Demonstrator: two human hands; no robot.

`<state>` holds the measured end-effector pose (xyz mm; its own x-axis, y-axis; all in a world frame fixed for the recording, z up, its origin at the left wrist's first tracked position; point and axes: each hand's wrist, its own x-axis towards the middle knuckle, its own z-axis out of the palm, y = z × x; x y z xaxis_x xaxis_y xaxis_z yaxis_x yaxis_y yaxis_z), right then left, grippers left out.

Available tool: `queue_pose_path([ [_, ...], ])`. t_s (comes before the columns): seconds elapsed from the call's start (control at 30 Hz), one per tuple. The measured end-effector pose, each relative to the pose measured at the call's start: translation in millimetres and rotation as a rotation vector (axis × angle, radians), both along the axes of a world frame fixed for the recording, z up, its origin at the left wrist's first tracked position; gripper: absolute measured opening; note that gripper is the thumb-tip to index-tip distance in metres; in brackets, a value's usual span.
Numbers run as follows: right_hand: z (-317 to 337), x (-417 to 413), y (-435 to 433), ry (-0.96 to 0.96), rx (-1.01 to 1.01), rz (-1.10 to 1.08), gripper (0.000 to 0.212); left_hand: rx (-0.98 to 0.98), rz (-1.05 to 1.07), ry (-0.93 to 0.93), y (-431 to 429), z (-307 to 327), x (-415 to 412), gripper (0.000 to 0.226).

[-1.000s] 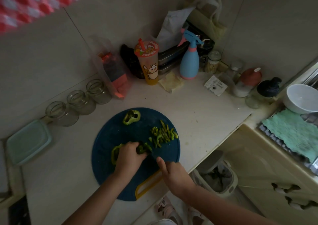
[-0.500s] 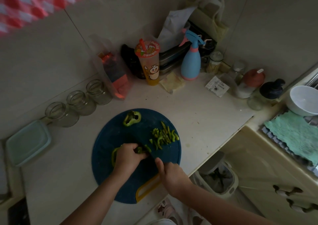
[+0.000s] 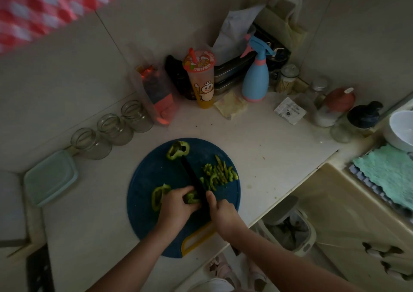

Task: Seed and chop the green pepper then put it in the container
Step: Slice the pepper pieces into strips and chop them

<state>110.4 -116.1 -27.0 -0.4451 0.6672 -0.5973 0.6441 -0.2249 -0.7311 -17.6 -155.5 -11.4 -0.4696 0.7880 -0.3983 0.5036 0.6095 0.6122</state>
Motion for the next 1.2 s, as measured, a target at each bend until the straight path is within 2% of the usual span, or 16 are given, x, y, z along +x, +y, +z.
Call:
queue_pose_path([
  [0.2,-3,25,-5,0.015,-0.009,-0.026,0.059,0.082,0.100,-0.006,-2,0,-7,0.051],
  [0.63,1,37,-15,-0.017,0.178,0.168,0.060,0.000,0.065,0.109,2,0,-1,0.049],
  [1.2,-1,32,-17,-0.074,0.249,0.235,0.056,-0.064,0.044,0.158,10,5,-5,0.042],
])
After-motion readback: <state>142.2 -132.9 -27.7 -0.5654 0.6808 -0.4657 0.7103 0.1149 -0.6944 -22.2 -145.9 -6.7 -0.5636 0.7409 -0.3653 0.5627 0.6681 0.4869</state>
